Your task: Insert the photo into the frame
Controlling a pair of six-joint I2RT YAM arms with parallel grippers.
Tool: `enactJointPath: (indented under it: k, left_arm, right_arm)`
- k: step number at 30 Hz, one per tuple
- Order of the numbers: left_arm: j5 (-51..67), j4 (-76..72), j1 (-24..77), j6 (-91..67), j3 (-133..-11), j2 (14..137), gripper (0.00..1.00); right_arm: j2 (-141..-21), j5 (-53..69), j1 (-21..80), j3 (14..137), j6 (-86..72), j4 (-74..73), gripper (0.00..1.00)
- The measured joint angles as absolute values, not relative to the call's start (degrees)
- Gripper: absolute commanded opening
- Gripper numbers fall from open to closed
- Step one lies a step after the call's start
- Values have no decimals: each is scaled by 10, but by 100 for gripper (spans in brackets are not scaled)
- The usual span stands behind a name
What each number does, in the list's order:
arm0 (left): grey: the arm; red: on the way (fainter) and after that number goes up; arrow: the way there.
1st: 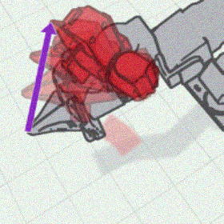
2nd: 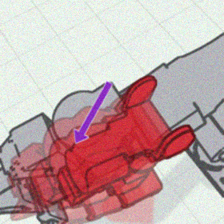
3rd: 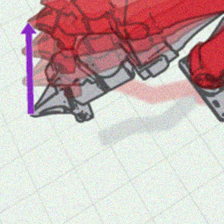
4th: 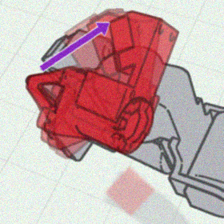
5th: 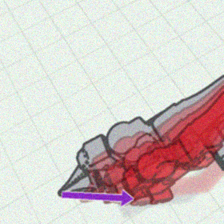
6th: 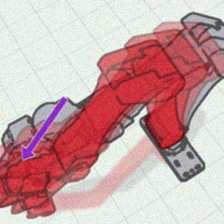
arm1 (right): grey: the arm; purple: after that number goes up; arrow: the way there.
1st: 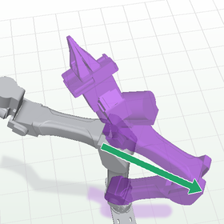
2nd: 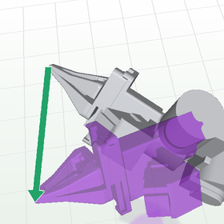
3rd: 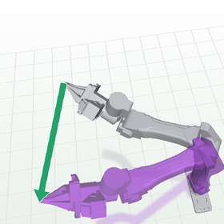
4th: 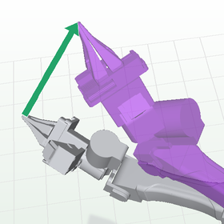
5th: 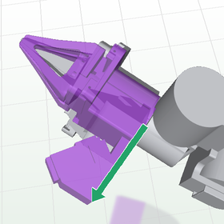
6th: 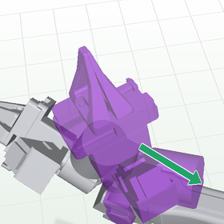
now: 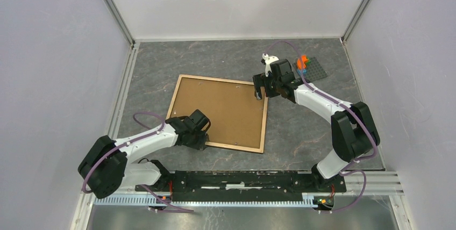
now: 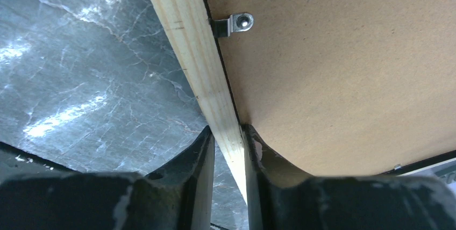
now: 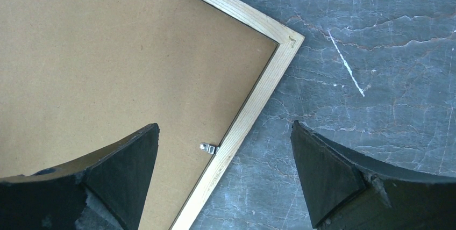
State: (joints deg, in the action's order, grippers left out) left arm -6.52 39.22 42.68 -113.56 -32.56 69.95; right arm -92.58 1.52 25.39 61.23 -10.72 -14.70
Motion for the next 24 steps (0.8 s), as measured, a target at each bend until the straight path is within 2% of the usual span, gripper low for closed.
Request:
enactJointPath:
  k: [1, 3, 13, 18, 24]
  left_arm:
    - [-69, 388, 425, -1133, -327, 700, 11]
    - [-68, 390, 417, -1127, -332, 707, 2]
    - [-99, 402, 340, -938, -400, 777, 2]
    - [-147, 399, 332, -752, -449, 805, 2]
    - [-147, 384, 334, -488, -493, 808, 2]
  right_arm:
    - [-926, 15, 254, 612, -107, -147, 98]
    - [-926, 13, 254, 612, -107, -147, 97]
    - [-919, -4, 254, 612, -90, -168, 98]
    - [-912, -5, 253, 609, -76, -173, 98]
    - [-874, -33, 248, 570, -70, -171, 98]
